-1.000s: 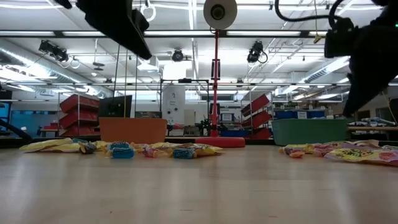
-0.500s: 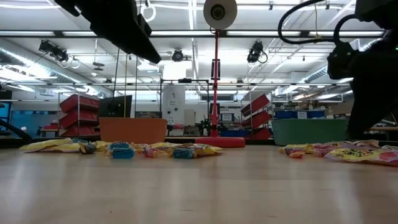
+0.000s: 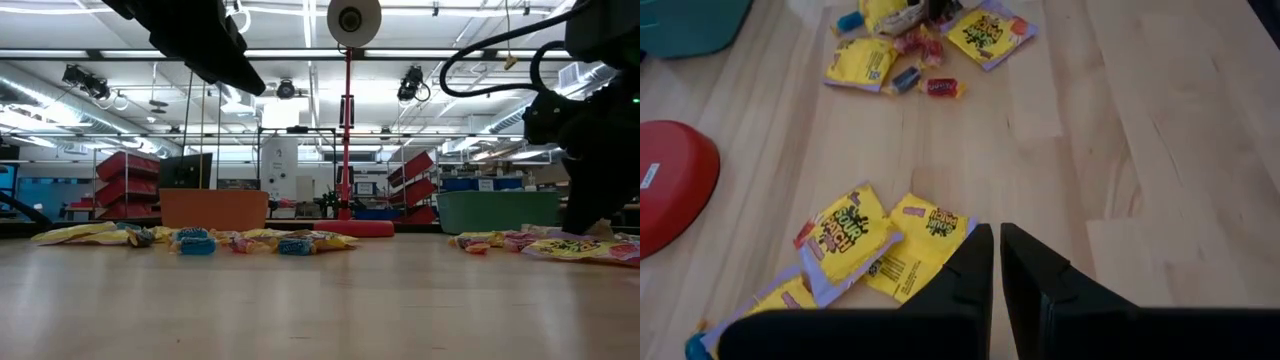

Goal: Sort candy
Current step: Put the white candy into the blue bin

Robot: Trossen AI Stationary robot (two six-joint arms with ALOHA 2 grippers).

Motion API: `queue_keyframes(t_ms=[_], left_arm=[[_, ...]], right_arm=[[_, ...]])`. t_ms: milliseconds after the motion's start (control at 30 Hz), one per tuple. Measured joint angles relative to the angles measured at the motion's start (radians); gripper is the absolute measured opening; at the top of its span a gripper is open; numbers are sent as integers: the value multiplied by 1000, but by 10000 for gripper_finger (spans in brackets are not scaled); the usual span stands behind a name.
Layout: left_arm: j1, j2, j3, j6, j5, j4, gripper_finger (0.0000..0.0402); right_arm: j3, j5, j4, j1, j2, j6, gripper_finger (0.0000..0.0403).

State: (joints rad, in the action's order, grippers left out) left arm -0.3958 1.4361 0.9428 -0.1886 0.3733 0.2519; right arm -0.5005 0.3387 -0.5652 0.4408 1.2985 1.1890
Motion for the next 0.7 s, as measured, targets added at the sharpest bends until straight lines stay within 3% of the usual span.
queue_keyframes(t_ms=[367,700], left_arm=[[0,0,0,0,0,-2,25],[0,0,0,0,0,-24,25]], right_arm=[[7,-7,-11,0,-60,-13,118],[7,2,-11,0,-61,-13,45]])
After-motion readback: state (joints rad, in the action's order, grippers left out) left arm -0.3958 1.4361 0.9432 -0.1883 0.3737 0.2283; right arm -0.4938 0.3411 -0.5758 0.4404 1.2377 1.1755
